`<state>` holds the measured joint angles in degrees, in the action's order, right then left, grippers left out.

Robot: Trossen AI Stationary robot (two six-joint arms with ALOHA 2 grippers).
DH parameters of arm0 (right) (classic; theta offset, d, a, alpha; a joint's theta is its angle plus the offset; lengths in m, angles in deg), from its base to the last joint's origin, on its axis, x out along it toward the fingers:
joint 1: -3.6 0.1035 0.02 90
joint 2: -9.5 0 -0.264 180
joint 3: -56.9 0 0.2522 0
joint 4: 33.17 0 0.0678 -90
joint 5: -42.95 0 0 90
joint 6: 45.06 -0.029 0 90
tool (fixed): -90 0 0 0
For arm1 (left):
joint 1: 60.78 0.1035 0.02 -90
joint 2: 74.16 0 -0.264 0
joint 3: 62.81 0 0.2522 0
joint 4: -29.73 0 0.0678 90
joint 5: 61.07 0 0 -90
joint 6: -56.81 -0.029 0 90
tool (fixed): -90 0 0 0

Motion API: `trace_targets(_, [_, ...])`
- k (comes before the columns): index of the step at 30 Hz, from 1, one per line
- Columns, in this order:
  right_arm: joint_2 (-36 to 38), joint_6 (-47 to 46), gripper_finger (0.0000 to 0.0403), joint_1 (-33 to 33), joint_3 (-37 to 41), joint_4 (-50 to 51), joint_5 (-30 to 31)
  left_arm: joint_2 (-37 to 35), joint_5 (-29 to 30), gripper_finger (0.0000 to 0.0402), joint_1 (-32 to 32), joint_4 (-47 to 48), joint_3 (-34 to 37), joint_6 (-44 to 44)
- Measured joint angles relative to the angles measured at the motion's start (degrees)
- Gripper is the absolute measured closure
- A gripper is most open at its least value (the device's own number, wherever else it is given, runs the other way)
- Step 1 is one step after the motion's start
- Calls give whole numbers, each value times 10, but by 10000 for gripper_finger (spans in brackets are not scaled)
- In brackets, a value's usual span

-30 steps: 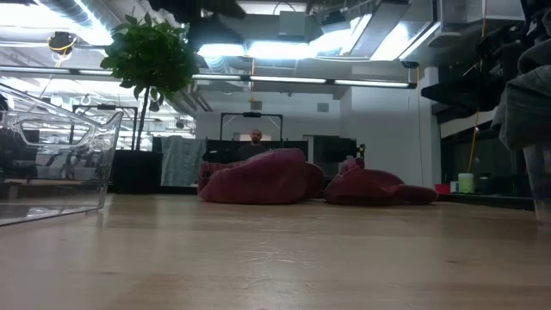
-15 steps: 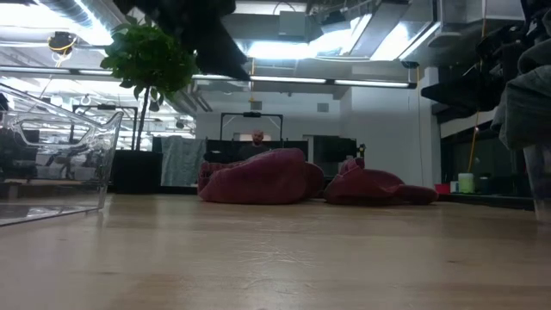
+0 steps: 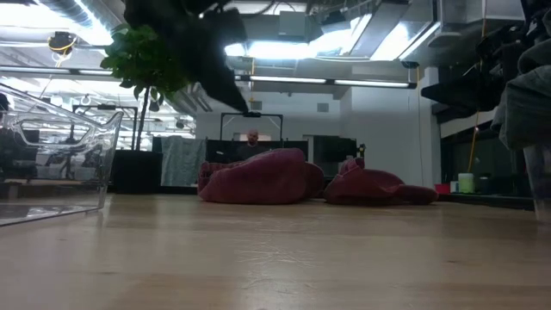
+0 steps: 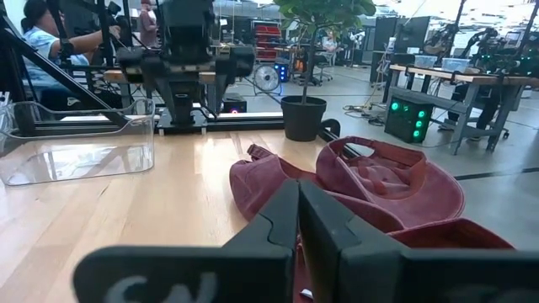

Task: Pick & Place hat
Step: Put the bottom left red cap into the left transparent bin

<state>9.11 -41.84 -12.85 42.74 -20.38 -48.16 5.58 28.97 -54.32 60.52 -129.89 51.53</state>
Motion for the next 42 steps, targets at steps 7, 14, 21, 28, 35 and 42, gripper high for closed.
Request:
trace_targets(7, [0,0,389,0,0,0,0,48,119,133,1,-16,0,-46])
trace_targets(14, [0,0,389,0,0,0,0,95,135,133,35,-32,0,-73])
trace_targets(21, [0,0,389,0,0,0,0,149,152,133,75,-63,-3,-64])
trace_targets(28, [0,0,389,0,0,0,0,193,167,133,95,-62,-35,-63])
trace_targets(35, [0,0,389,0,0,0,0,229,168,133,110,-61,-50,-16])
trace_targets(42, [0,0,389,0,0,0,0,267,161,133,121,-63,-50,1])
